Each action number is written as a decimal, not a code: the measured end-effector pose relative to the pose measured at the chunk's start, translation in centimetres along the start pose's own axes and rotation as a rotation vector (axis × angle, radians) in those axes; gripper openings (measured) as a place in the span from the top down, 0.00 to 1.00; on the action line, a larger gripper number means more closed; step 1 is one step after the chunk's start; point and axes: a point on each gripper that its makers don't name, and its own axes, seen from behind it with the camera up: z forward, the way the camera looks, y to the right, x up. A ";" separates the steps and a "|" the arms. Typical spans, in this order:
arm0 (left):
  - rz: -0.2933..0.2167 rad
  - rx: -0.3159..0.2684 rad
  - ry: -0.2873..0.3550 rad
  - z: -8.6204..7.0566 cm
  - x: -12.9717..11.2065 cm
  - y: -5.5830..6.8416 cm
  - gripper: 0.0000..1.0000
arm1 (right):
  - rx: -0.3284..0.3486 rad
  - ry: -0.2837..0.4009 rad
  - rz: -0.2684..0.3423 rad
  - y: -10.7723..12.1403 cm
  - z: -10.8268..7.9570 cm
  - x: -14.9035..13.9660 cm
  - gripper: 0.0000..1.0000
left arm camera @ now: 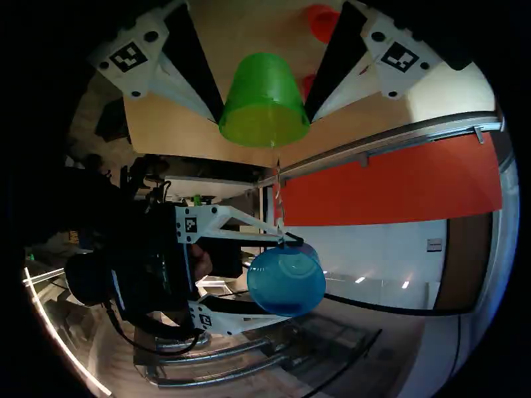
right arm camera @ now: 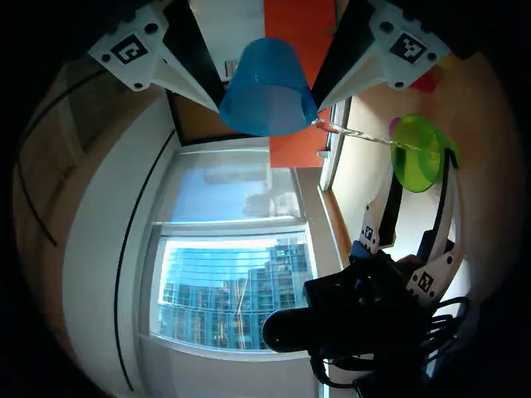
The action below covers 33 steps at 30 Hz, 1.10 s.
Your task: Pour water
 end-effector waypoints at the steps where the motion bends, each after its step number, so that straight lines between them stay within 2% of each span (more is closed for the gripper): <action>1: 0.000 0.001 0.000 0.0 0.0 0.0 0.14 | 0.000 0.001 -0.005 0.0 0.0 0.0 0.09; 26: -0.016 0.008 0.007 -0.2 0.1 -0.5 0.14 | -0.019 0.020 -0.157 -0.2 0.5 1.4 0.10; 33: -0.016 0.007 0.007 -0.2 0.1 -0.5 0.14 | -0.021 0.024 -0.140 -0.3 0.4 1.5 0.10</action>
